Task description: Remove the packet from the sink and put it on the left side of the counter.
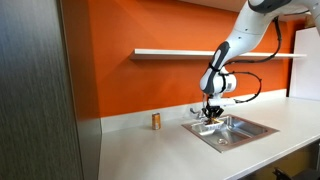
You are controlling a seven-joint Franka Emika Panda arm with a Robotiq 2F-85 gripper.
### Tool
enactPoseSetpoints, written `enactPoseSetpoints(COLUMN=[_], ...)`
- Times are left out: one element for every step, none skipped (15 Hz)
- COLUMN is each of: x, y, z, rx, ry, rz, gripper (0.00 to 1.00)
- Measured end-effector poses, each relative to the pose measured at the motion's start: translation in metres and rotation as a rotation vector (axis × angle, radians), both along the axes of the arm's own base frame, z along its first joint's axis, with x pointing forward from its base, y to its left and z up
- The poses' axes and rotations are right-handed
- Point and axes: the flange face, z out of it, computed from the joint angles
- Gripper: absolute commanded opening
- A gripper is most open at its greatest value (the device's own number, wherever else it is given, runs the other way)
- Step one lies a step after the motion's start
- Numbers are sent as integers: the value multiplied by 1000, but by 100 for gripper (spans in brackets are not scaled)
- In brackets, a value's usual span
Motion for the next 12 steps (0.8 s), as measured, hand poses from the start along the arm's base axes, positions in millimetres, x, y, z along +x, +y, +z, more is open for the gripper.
enactPoseSetpoints(x=[-5, -11, -17, -24, -30, -37, -44, -50, -56, -61, -66, -71], y=[4, 8, 13, 17, 23, 29, 38, 49, 61, 75, 90, 107], z=[8, 15, 22, 30, 36, 42, 49, 55, 60, 65, 69, 72], rx=[-2, -4, -6, -8, -10, -8, -4, 2, 8, 13, 18, 21], ry=[-6, -12, -17, -21, -23, -21, -13, -3, 8, 22, 37, 53], rz=[9, 18, 29, 41, 55, 70, 88, 108, 130, 159, 192, 229], gripper=[4, 4, 4, 4, 4, 4, 4, 4, 4, 4, 4, 4])
